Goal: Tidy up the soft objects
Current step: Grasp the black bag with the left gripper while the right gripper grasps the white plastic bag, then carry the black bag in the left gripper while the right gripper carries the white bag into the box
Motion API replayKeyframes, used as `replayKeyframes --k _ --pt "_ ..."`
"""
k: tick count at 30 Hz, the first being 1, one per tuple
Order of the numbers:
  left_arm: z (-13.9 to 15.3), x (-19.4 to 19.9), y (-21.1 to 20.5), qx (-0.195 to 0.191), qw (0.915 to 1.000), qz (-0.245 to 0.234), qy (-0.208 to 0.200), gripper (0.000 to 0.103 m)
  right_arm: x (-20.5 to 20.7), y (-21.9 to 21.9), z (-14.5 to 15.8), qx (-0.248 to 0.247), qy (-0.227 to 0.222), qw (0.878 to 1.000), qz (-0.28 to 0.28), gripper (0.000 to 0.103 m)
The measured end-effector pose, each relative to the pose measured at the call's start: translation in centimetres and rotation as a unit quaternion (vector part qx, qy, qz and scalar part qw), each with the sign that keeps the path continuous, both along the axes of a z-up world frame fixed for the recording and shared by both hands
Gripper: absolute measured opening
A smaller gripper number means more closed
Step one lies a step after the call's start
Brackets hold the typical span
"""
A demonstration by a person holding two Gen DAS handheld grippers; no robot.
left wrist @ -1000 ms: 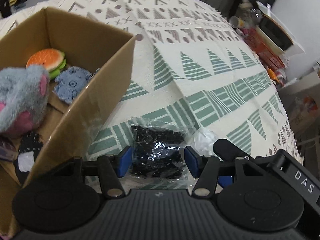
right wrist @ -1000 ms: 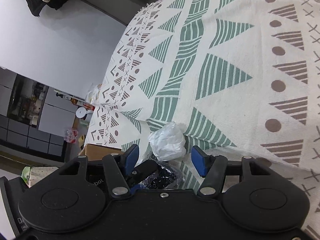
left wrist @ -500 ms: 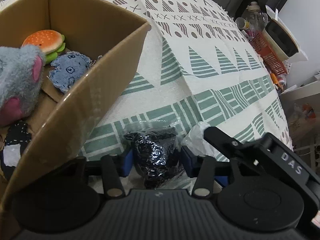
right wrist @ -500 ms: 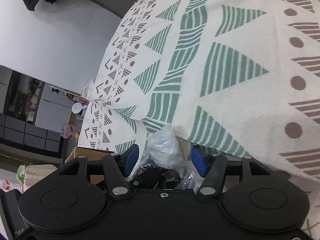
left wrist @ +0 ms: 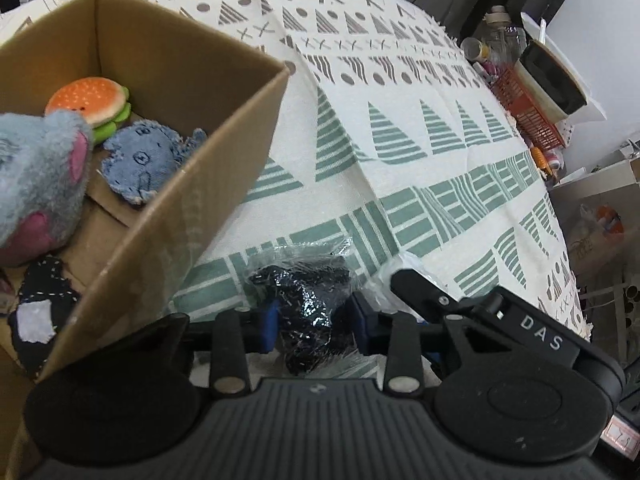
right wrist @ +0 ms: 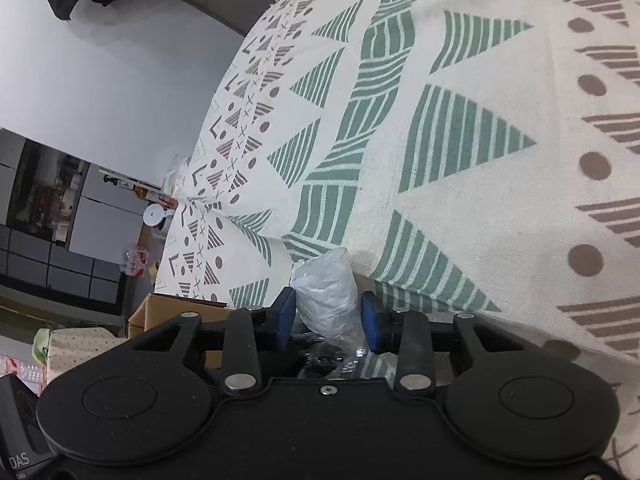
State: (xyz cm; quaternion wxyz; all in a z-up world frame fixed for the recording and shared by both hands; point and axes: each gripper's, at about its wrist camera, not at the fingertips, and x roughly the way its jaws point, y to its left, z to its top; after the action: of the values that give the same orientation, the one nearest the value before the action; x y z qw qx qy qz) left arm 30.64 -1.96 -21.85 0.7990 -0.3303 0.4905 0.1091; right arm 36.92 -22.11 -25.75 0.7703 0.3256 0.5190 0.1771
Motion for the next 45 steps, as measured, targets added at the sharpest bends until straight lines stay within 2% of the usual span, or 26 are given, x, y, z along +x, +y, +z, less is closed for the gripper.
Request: replayKeyframes --k 14,26,45 --pt "3.9 -1.2 0.0 0.020 0.9983 -0.011 -0.053 0.035 -1.6 -1.5 3.6 0.012 -0.047 0.999 -0.013 0.035" --pt "6.2 -2.8 0.6 0.036 0.9967 -0.022 -0.070 0.035 -3.3 -1.4 6.6 0.020 -0.096 0.995 -0.012 0.035" --pt "10.6 -5.3 5.7 0.060 0.9925 -0.024 -0.104 0.035 -6.0 2.8 9.8 0.002 -0.151 0.989 0.007 0.035"
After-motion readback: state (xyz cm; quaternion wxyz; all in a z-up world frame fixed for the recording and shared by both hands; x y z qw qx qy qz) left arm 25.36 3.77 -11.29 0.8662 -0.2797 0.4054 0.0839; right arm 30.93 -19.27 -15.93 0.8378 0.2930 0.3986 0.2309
